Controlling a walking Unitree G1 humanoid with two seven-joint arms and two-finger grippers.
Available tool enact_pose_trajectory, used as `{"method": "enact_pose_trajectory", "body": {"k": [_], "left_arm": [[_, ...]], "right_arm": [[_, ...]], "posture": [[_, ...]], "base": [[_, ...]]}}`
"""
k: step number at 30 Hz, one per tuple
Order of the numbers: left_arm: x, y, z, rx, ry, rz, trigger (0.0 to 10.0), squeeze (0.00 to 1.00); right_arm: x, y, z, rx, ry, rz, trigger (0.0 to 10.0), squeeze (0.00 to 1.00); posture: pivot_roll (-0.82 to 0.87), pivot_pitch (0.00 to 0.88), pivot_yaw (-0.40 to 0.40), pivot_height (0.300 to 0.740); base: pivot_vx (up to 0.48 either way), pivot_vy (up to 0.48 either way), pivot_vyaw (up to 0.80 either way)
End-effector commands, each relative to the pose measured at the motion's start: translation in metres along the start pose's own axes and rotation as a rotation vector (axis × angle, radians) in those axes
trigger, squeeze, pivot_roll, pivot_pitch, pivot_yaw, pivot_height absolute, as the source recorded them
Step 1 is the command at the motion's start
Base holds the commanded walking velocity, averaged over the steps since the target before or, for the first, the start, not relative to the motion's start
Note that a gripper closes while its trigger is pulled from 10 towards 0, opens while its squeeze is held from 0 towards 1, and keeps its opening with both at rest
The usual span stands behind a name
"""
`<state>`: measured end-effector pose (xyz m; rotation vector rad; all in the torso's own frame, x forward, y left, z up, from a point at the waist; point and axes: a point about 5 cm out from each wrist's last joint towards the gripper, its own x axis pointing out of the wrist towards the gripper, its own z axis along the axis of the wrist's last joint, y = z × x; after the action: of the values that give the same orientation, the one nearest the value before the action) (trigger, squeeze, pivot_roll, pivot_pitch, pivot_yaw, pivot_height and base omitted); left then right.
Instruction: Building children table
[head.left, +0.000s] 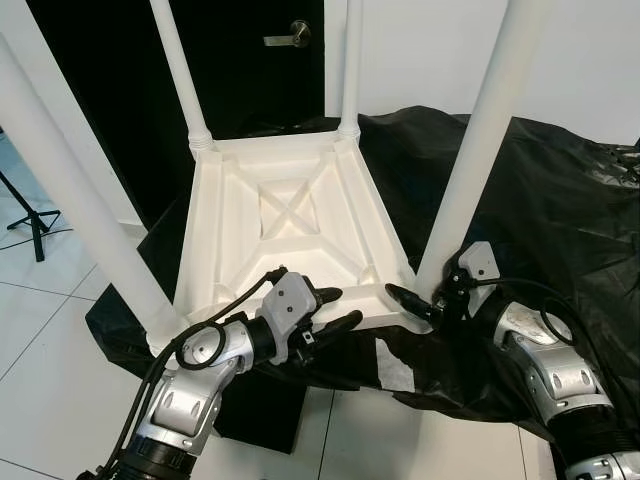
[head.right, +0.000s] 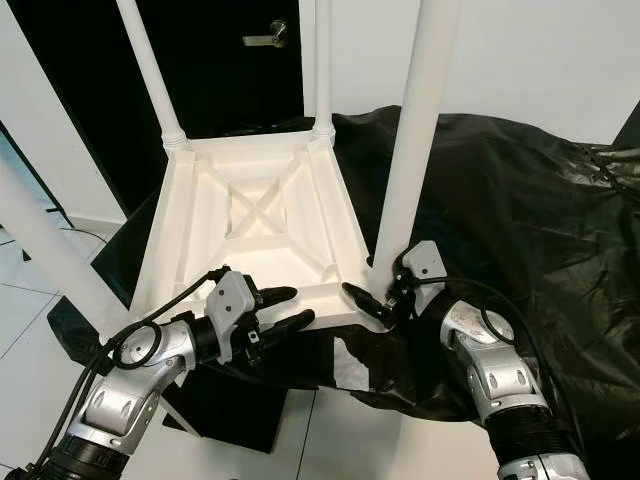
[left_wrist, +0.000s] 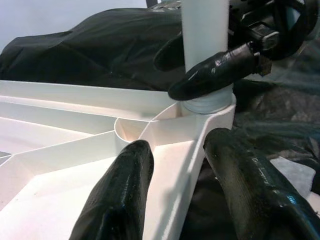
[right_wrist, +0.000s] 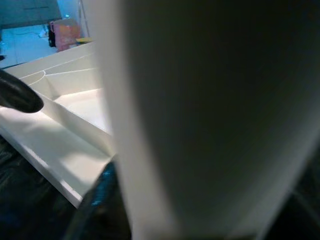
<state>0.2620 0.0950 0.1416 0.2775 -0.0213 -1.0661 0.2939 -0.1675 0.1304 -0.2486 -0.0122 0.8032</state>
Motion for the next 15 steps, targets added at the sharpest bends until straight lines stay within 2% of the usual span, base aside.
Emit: {"method": "enact_pose_trajectory", "body": {"k": [1, 7, 10, 11, 15], "left_arm": [[-0.001, 0.002, 0.0, 0.003, -0.006, 0.013, 10.0, 0.0], [0.001, -0.001, 0.0, -0.001, -0.005, 0.008, 10.0, 0.0], [0.002, -0.002, 0.0, -0.002, -0.005, 0.003, 10.0, 0.0], [0.003, -0.003, 0.0, -0.003, -0.005, 0.001, 10.0, 0.0], [0.004, -0.004, 0.0, -0.006, -0.007, -0.002, 10.0, 0.0]], "right_arm": [[0.002, 0.007, -0.007, 0.025, 0.029, 0.048, 0.0, 0.0], [-0.005, 0.007, -0.01, 0.062, 0.014, -0.005, 0.0, 0.0], [-0.009, 0.008, -0.012, 0.087, 0.002, -0.077, 0.1, 0.0], [-0.01, 0.011, -0.012, 0.085, -0.003, -0.116, 10.0, 0.0], [-0.012, 0.019, -0.013, 0.079, -0.006, -0.223, 10.0, 0.0]], "posture": [[0.0, 0.0, -0.007, 0.74], [-0.01, 0.0, -0.001, 0.74], [-0.02, 0.0, 0.001, 0.74], [-0.02, 0.0, 0.002, 0.74], [-0.03, 0.0, 0.001, 0.74]], "base": [[0.0, 0.0, 0.0], [0.0, 0.0, 0.0], [0.0, 0.0, 0.0], [0.0, 0.0, 0.0], [0.0, 0.0, 0.0]]}}
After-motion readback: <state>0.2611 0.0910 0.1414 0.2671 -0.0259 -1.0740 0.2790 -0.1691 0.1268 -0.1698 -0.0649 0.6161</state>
